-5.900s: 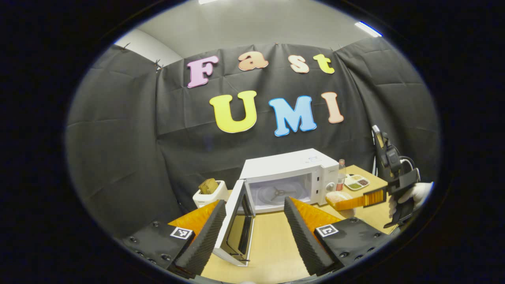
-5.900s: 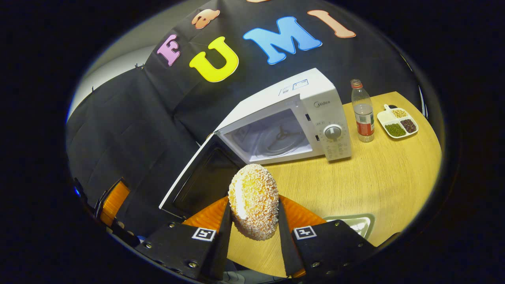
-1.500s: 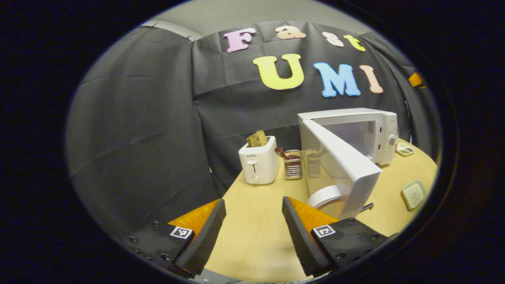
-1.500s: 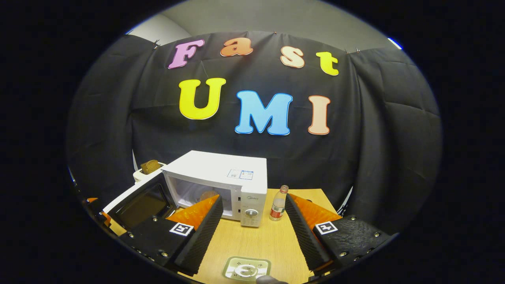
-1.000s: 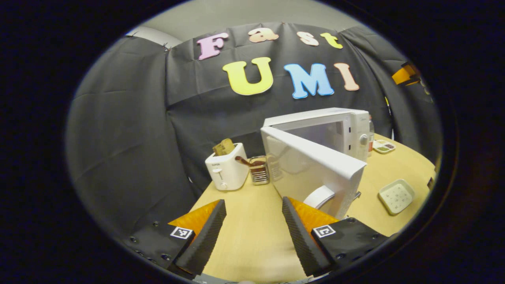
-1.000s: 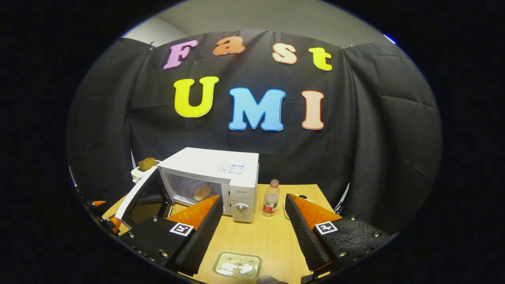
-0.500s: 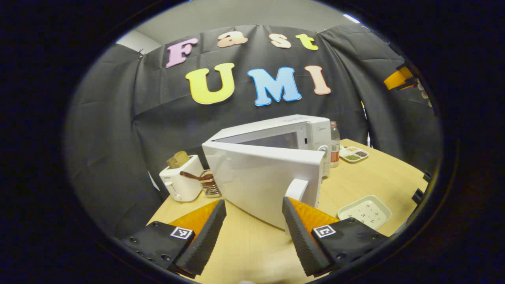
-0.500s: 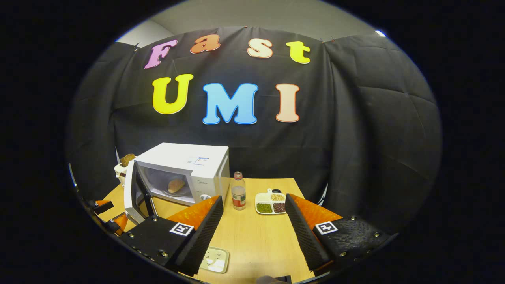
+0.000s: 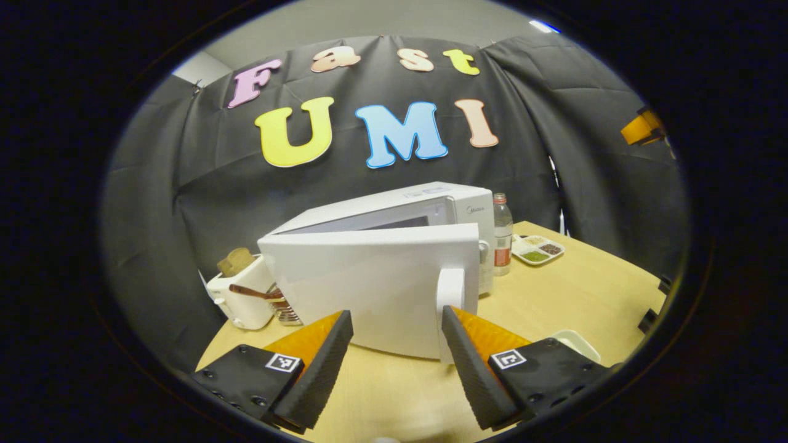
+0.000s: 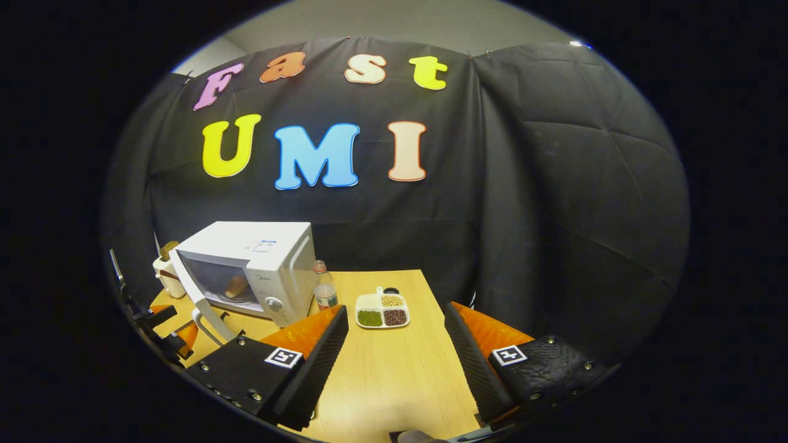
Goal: Open the microwave oven with the left hand, put the food in, and close the microwave oven.
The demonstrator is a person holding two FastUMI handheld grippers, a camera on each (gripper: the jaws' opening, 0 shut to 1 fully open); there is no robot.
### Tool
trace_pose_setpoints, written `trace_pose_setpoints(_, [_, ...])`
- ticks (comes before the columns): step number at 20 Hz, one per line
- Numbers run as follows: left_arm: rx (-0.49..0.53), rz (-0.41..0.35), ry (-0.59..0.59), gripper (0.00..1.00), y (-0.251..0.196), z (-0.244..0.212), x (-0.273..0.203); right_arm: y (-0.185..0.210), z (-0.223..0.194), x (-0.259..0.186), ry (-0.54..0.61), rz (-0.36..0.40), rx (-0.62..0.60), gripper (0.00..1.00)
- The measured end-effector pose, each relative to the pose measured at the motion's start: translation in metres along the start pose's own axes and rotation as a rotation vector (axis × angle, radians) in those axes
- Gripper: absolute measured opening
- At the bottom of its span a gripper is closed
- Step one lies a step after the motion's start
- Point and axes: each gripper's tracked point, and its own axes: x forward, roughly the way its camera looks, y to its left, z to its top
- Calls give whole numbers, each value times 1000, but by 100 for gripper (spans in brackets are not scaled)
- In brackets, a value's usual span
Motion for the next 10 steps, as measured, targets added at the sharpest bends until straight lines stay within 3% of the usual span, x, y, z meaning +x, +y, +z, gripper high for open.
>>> trace_pose_setpoints(10, [22,-66,-22,98,-25,18,62,-19,-5,14,27,-66,21,96])
